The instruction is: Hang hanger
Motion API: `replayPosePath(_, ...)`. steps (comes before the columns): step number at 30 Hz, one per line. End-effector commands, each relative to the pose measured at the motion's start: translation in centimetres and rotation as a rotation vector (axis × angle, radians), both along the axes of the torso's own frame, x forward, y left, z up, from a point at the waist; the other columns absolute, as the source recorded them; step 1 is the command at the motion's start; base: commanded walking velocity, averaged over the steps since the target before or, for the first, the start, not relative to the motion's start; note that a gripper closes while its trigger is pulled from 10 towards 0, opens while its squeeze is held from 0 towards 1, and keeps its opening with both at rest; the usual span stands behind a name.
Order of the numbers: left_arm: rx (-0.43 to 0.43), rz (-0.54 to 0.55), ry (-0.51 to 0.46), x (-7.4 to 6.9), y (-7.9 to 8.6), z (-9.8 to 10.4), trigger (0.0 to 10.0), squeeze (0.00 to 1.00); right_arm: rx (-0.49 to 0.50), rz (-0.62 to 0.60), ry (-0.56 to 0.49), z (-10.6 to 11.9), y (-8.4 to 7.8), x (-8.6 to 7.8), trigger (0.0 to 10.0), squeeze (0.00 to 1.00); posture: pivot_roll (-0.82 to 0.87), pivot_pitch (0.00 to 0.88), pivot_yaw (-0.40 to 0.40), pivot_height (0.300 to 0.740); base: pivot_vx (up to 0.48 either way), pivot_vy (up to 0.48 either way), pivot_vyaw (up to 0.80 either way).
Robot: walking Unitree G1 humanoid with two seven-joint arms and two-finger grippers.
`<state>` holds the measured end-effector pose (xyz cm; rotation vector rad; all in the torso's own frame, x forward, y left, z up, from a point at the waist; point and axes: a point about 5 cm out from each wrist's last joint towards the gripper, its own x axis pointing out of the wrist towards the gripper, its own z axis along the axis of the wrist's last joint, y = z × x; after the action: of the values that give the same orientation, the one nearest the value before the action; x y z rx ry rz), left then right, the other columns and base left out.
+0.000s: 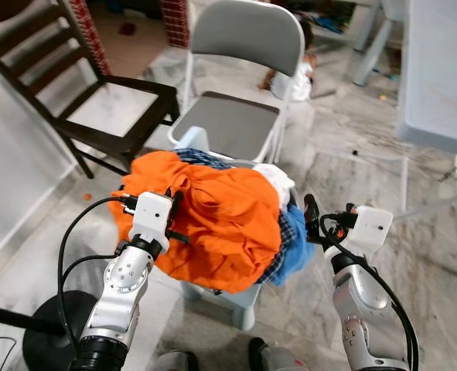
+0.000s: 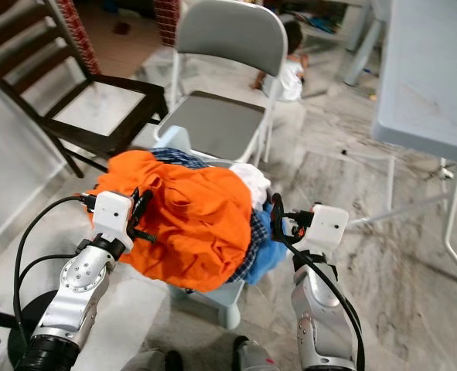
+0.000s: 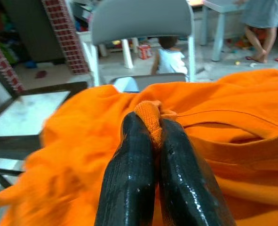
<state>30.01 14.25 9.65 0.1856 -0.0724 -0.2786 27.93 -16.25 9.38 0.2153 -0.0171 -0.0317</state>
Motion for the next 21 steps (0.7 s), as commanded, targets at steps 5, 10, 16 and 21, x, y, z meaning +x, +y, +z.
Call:
replayPosePath(5,0.028,-0.015,-0.004,0.16,-0.08,-0.27,10.0,0.0,0.018,-0.011,0.011,-0.89,-0.25,0.22,10.0,0.0,0.02,0.0,0.027,0.74,0.0,0.0,0.0)
replayPosePath(10,0.013,-0.002,-0.011,0.53,0.29,0.01,10.0,0.0,0.017,-0.019,0.016,-1.11,-0.6,0.28,10.0,0.0,0.02,0.001,0.022,0.74,0.0,0.0,0.0)
replayPosePath(16,-0.023,0.001,-0.008,0.33,0.19,-0.14,10.0,0.0,0.006,-0.014,0.015,-1.29,-0.56,-0.02,10.0,0.0,0.01,0.031,0.014,0.74,0.043,-0.04,0.0)
replayPosePath(21,-0.036,0.006,-0.002,0.16,0.17,-0.28,10.0,0.0,-0.004,-0.002,0.013,-1.24,-0.37,-0.01,10.0,0.0,0.01,0.044,0.011,0.74,0.282,-0.048,0.0)
